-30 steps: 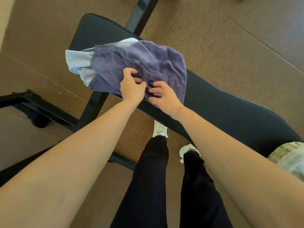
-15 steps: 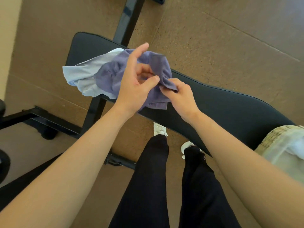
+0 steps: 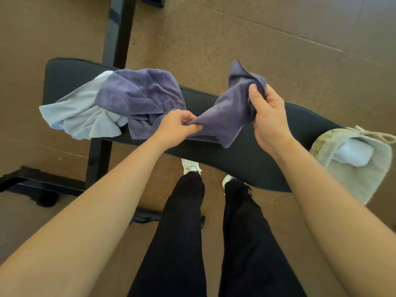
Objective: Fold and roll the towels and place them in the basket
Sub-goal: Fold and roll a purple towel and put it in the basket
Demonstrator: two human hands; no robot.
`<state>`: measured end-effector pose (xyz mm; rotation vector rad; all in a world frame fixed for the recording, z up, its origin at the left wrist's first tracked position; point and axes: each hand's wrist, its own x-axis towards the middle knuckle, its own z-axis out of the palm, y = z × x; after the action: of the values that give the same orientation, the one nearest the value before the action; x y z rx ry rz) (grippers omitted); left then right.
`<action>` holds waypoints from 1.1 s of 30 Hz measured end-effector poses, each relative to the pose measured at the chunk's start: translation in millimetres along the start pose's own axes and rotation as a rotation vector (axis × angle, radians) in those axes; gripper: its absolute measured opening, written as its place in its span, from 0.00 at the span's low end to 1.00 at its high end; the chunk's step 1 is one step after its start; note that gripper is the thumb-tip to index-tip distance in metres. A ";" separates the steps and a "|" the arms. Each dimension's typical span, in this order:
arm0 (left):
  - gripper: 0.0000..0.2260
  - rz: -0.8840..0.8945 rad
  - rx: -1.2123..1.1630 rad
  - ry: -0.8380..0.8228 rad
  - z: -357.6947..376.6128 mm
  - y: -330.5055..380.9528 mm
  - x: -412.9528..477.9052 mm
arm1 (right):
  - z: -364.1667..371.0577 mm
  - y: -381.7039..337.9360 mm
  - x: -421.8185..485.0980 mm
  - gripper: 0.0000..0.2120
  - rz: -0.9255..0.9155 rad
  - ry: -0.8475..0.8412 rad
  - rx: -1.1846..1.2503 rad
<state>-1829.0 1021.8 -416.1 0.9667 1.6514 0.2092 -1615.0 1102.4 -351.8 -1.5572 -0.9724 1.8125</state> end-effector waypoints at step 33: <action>0.09 0.283 -0.140 0.332 120.8 83.3 -11.2 | -96.3 61.7 -26.4 0.23 0.420 0.198 0.237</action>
<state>-1683.0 1026.1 -398.2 1.0989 1.7639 0.6994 -1512.9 1061.6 -392.7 -1.8395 -0.3394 1.9123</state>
